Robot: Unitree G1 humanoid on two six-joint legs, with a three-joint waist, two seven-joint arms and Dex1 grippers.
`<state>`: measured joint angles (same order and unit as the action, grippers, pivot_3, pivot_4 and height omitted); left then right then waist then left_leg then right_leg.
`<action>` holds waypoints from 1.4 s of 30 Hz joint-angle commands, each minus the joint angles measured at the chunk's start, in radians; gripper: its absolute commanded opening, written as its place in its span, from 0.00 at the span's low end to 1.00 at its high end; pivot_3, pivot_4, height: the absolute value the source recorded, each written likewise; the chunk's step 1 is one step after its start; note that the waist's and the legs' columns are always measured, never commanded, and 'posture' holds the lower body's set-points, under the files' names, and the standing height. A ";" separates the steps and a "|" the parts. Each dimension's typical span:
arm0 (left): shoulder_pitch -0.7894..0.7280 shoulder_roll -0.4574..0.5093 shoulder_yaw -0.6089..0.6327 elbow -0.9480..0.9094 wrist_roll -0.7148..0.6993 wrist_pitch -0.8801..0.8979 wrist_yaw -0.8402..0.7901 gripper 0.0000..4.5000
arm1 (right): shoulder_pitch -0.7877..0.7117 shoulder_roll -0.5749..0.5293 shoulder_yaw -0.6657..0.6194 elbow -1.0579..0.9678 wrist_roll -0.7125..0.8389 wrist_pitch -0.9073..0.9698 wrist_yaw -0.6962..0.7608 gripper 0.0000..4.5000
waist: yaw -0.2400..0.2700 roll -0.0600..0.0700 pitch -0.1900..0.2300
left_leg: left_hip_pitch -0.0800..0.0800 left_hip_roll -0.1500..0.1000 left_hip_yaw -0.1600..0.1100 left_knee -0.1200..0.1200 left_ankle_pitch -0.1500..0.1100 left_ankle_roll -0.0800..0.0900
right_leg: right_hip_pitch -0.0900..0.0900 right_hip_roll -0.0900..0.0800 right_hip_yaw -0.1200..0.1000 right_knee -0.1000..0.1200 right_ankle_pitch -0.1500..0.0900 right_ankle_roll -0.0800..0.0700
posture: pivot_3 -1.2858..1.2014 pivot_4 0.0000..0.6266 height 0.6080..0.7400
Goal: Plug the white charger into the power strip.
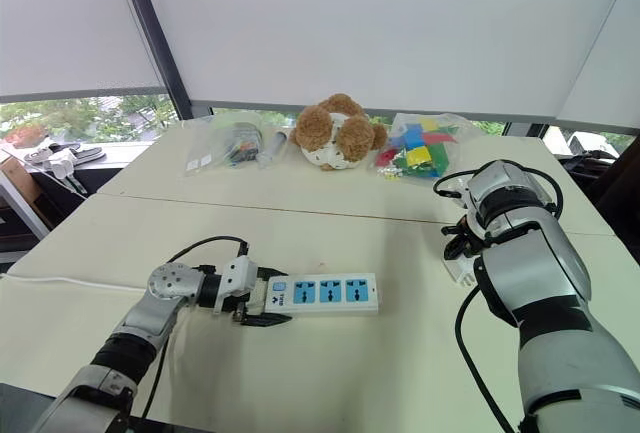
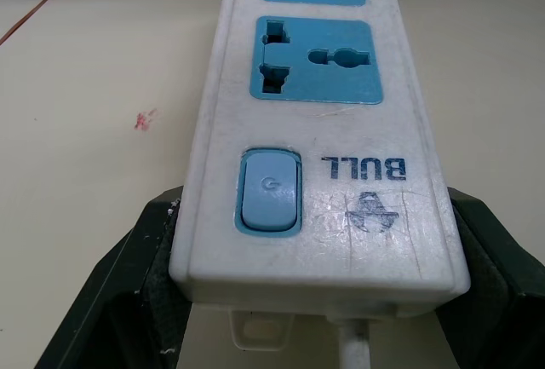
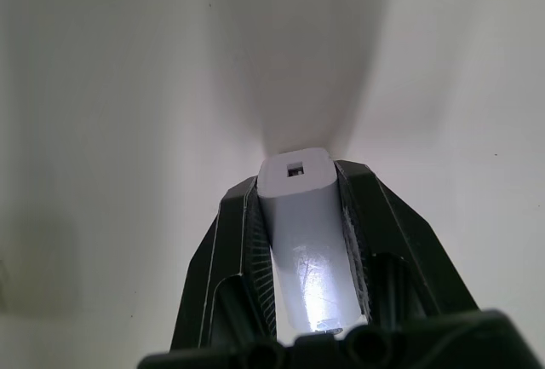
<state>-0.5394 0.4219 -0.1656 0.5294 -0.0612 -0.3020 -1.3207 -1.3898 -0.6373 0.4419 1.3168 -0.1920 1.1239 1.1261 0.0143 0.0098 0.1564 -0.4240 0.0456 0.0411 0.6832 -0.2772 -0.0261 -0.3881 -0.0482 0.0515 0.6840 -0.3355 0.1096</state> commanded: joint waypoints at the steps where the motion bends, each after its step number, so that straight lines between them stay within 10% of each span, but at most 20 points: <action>1: 0.024 -0.018 -0.050 0.028 0.026 0.002 0.018 0.68 | 0.027 -0.004 0.036 -0.002 -0.056 -0.060 0.059 0.15 | 0.000 0.000 0.000 | 0.000 0.000 0.000 0.000 0.000 0.000 | 0.000 0.000 0.000 0.000 0.000 0.000 | 0.52 0.24 0.99; 3: 0.019 -0.021 -0.052 0.039 0.028 -0.001 0.022 0.68 | 0.036 -0.009 0.074 -0.006 -0.094 -0.124 0.128 0.15 | 0.000 0.000 0.000 | 0.000 0.000 0.000 0.000 0.000 0.000 | 0.000 0.000 0.000 0.000 0.000 0.000 | 0.52 0.24 0.99; 9: 0.017 -0.034 -0.059 0.043 0.027 -0.001 0.031 0.68 | 0.031 -0.022 0.142 -0.003 -0.181 -0.265 0.290 0.79 | -0.002 0.000 0.000 | 0.000 0.000 0.000 0.000 0.000 0.000 | 0.000 0.000 0.000 0.000 0.000 0.000 | 0.52 0.24 0.99; 25: 0.082 -0.020 -0.068 -0.033 0.019 0.027 0.057 0.68 | -0.001 0.043 0.032 0.035 -0.195 -0.299 0.149 0.79 | -0.003 0.001 0.000 | 0.001 0.000 0.000 0.000 0.000 0.000 | 0.000 0.000 0.001 0.000 0.000 0.000 | 0.52 0.24 0.99; 32: 0.109 -0.007 -0.065 -0.078 0.010 0.051 0.077 0.68 | 0.018 0.052 0.023 0.045 -0.205 -0.296 0.149 0.17 | -0.006 0.001 0.000 | 0.001 0.000 0.001 -0.001 0.000 0.000 | -0.001 0.000 0.001 0.000 0.000 0.000 | 0.52 0.24 0.99; 42: 0.046 0.071 -0.121 -0.088 -0.001 0.108 -0.106 0.68 | -0.057 0.028 -0.213 -0.082 -0.017 -0.567 0.141 0.17 | -0.033 0.001 0.000 | 0.001 0.001 0.001 -0.002 0.000 0.000 | -0.001 0.001 0.001 0.000 0.000 0.000 | 0.52 0.24 0.99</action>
<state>-0.4998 0.4758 -0.1948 0.4273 -0.0876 -0.2204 -1.3174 -1.3737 -0.5914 0.3183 1.3232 -0.2980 0.6408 1.2412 -0.0186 0.0106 0.1565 -0.4230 0.0473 0.0422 0.6808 -0.2770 -0.0264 -0.3901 -0.0464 0.0520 0.6840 -0.3354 0.1097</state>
